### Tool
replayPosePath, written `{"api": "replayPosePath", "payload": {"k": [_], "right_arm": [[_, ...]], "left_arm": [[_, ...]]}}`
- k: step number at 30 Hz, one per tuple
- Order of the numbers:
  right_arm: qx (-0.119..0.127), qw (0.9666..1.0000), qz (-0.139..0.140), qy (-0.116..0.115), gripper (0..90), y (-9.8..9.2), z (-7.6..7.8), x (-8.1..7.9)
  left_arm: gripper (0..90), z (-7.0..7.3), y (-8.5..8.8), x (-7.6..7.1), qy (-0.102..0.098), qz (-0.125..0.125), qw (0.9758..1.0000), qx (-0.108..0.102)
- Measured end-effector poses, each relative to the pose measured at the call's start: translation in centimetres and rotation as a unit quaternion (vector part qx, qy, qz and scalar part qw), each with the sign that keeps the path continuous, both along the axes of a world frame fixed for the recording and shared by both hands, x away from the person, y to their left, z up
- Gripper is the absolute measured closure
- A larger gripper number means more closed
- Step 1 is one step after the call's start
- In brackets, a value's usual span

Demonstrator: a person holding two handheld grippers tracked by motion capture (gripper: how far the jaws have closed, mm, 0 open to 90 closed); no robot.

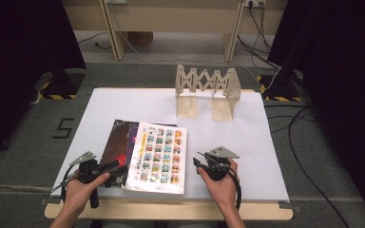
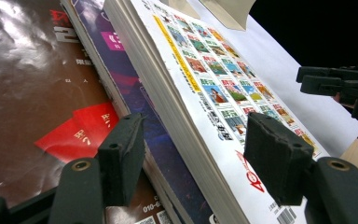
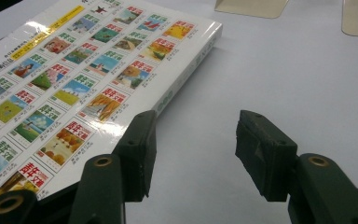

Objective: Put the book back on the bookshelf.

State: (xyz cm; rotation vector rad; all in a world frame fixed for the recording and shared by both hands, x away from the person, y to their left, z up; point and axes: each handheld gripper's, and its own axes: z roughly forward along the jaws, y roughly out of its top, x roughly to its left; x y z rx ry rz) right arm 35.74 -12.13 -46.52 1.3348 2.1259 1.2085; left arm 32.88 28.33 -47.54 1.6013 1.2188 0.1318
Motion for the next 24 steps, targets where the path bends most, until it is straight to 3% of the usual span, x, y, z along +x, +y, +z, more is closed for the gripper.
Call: {"api": "replayPosePath", "payload": {"k": [4,12,14,19,23,24], "right_arm": [[0.003,1.0,0.001,0.002,50.2,0.2,0.0,0.1],[0.017,0.9991,0.013,0.037,52.3,0.7,0.3,0.9],[0.023,0.9983,0.02,0.05,52.3,1.0,0.4,1.1],[0.032,0.9958,0.036,0.079,51.6,2.2,0.6,1.6],[0.041,0.9929,0.048,0.1,50.7,3.2,0.4,1.8],[0.04,0.9922,0.052,0.107,50.7,3.5,0.3,1.8]], "left_arm": [[37.1,0.0,-0.3,0.4,0.004,-0.007,1.0,0.0],[36.5,-0.1,-1.2,1.5,0.027,-0.015,0.9995,0.001],[36.2,0.0,-1.6,1.8,0.033,-0.021,0.9992,0.002],[35.8,0.0,-2.7,2.9,0.055,-0.028,0.9977,0.027],[37.1,0.0,-3.4,3.6,0.069,-0.03,0.9969,0.023],[36.8,-0.1,-3.6,3.7,0.07,-0.03,0.9966,0.031]]}}
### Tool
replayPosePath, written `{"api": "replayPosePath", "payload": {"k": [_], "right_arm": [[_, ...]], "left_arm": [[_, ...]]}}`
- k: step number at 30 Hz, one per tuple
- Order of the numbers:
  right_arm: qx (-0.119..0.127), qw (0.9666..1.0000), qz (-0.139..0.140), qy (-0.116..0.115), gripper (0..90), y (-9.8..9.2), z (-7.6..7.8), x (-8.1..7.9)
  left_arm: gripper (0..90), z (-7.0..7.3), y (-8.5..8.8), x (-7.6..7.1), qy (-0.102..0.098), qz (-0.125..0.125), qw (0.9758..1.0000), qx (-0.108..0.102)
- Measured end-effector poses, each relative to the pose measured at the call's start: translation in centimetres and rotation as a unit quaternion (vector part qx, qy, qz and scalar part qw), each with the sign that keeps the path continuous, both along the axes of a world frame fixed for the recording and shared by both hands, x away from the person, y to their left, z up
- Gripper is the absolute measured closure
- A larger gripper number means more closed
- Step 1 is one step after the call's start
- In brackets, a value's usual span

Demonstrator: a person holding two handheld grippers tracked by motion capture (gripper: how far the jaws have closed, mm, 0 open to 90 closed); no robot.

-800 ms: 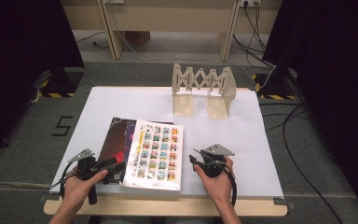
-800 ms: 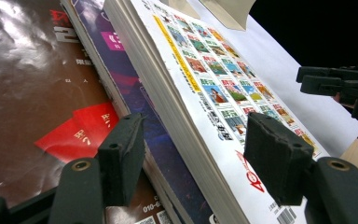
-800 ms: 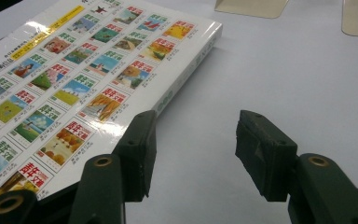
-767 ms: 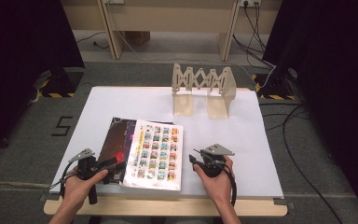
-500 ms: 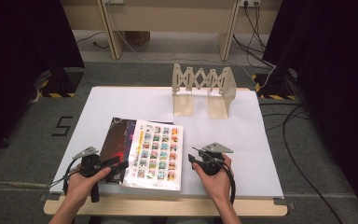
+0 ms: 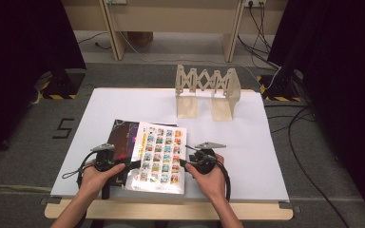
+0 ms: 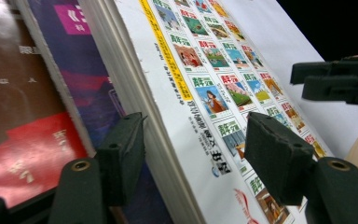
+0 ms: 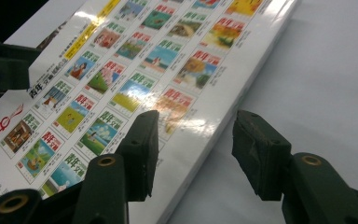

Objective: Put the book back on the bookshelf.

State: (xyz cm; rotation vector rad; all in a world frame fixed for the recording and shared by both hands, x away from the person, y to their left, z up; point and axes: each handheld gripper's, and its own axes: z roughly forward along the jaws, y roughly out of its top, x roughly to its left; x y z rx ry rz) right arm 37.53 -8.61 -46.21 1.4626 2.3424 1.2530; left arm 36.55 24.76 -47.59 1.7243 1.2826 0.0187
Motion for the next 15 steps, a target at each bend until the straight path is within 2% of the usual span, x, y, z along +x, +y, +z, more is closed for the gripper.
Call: {"api": "replayPosePath", "payload": {"k": [2,5,8,10,15], "right_arm": [[-0.005,1.0,0.001,0.006,50.4,0.5,-0.3,0.0],[-0.005,0.9998,0.006,0.018,48.0,1.0,-0.8,0.0],[-0.002,0.9998,0.002,0.022,47.8,1.1,-0.8,0.0],[-0.003,0.9998,0.003,0.021,47.6,1.1,-0.8,0.1],[-0.009,0.9998,-0.002,0.019,46.7,0.9,-0.8,0.3]], "left_arm": [[37.5,-0.1,-0.2,0.1,0.004,0.003,0.9999,0.012],[39.9,0.0,-0.2,0.3,0.01,0.01,0.9998,0.011],[48.2,0.2,-0.2,0.3,0.017,0.025,0.9994,0.019],[51.1,0.6,-0.2,0.2,0.019,0.035,0.9991,0.012],[53.0,1.0,-0.4,-0.2,0.03,0.047,0.9981,-0.025]]}}
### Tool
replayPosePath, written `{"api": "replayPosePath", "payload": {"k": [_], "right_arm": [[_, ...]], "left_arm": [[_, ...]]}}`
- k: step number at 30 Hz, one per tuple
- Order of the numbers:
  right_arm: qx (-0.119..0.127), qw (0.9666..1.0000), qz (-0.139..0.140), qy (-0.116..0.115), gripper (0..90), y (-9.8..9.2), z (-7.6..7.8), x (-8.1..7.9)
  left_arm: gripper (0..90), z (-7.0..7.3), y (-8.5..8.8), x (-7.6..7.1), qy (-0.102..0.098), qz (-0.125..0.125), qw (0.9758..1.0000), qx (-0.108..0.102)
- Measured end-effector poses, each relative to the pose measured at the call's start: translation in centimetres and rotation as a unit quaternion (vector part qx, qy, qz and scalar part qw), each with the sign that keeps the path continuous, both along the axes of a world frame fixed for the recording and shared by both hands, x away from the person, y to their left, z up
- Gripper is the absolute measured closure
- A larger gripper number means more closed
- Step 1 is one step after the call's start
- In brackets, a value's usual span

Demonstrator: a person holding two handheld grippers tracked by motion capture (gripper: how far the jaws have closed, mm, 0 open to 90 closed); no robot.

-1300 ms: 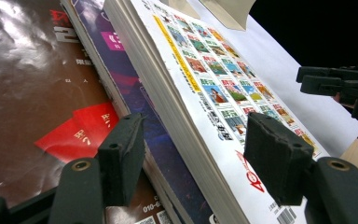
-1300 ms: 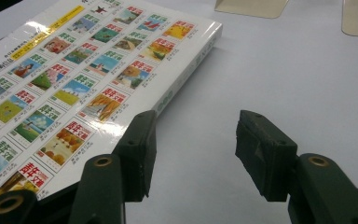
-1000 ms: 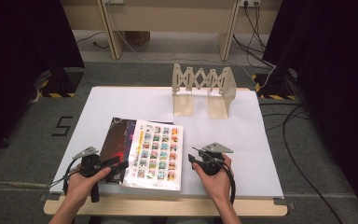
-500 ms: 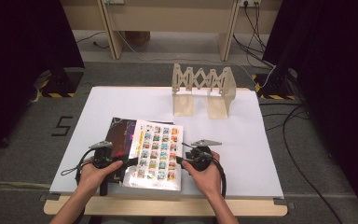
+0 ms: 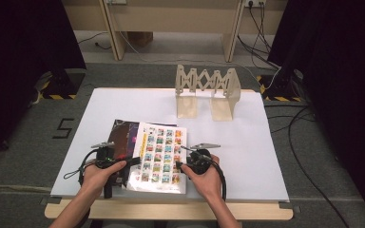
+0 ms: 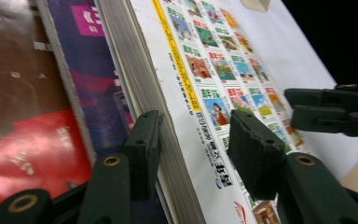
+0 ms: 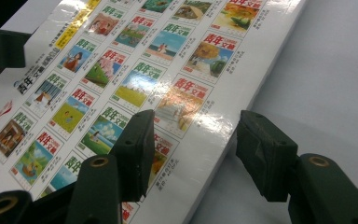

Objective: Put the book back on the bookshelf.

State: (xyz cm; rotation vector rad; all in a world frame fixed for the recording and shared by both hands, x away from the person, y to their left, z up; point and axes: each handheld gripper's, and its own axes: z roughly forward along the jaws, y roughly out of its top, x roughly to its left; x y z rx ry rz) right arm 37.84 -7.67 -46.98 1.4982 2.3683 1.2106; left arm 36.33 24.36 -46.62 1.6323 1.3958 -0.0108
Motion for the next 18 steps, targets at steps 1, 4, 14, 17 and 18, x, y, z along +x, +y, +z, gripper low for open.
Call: {"api": "replayPosePath", "payload": {"k": [1,4,14,17,18], "right_arm": [[-0.001,1.0,-0.003,-0.001,46.5,0.0,0.0,0.0],[-0.002,1.0,-0.009,-0.003,46.3,-0.1,0.0,0.0],[-0.001,0.9999,-0.015,-0.002,46.2,0.0,0.0,0.0],[-0.001,0.9998,-0.018,-0.005,46.2,0.0,-0.1,-0.1],[-0.001,0.9998,-0.018,-0.004,46.2,0.1,-0.1,-0.1]], "left_arm": [[53.0,0.0,-0.1,-0.1,0.001,-0.002,1.0,-0.002],[52.3,-0.1,-0.2,0.1,0.012,0.004,0.9999,-0.008],[57.4,-0.7,-0.8,1.4,0.057,0.018,0.9955,-0.074],[59.7,-0.8,-1.1,1.6,0.062,0.016,0.9967,-0.049],[60.8,-0.8,-1.1,1.6,0.063,0.016,0.9967,-0.047]]}}
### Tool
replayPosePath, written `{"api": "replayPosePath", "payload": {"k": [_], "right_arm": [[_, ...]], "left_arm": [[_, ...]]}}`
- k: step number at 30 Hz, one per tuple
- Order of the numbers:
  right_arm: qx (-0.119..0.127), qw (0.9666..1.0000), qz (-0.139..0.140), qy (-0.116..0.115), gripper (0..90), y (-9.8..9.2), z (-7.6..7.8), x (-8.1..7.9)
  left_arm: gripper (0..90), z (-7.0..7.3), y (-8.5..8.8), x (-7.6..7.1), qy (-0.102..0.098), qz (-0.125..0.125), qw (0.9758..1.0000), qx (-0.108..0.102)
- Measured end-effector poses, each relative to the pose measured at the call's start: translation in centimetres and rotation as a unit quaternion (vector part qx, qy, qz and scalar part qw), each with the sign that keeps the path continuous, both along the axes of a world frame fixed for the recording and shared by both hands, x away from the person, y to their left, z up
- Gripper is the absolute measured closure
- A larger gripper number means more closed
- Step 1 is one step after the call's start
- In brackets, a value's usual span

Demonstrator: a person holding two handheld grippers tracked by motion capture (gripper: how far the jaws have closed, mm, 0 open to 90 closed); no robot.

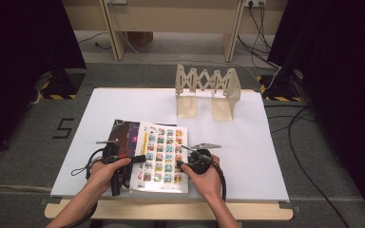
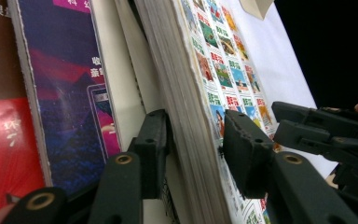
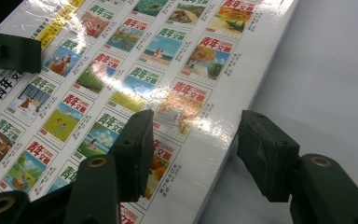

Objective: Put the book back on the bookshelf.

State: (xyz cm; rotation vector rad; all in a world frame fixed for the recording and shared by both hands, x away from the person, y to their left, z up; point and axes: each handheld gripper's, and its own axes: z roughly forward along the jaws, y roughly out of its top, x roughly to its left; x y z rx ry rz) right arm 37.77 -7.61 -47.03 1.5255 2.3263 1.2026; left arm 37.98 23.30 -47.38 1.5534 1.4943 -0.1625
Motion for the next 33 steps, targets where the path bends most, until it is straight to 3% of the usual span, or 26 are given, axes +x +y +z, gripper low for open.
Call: {"api": "replayPosePath", "payload": {"k": [3,5,7,11,15,19,24,33], "right_arm": [[-0.002,1.0,0.007,0.0,46.1,-0.1,0.1,0.2],[-0.001,0.9998,0.016,0.012,47.8,-0.4,0.3,0.5],[0.018,0.9995,0.016,0.022,46.8,-1.0,0.4,1.3],[0.031,0.9988,0.0,0.038,44.2,-2.1,0.7,3.7],[0.034,0.998,-0.001,0.052,43.5,-1.9,0.5,5.4],[0.028,0.9972,-0.001,0.069,38.4,-1.4,-0.1,6.2],[0.07,0.993,-0.011,0.094,31.7,-1.5,-1.1,7.3],[0.083,0.9884,-0.022,0.125,33.7,-1.1,-1.1,8.7]], "left_arm": [[64.7,-0.1,0.2,0.1,0.0,-0.004,1.0,-0.002],[67.9,-0.3,0.3,0.2,-0.003,0.003,0.9999,-0.014],[70.5,-0.5,0.6,0.3,0.003,0.01,0.9994,-0.034],[71.0,-0.4,0.3,0.2,-0.007,0.006,0.9997,-0.022],[71.2,-0.5,0.1,0.2,-0.005,0.006,0.9996,-0.026],[71.1,-0.6,0.0,0.2,-0.004,0.008,0.9996,-0.027],[69.6,-0.7,0.1,0.5,0.003,0.004,0.9997,-0.024],[68.4,-0.3,-0.1,1.4,0.012,-0.013,0.9998,-0.002]]}}
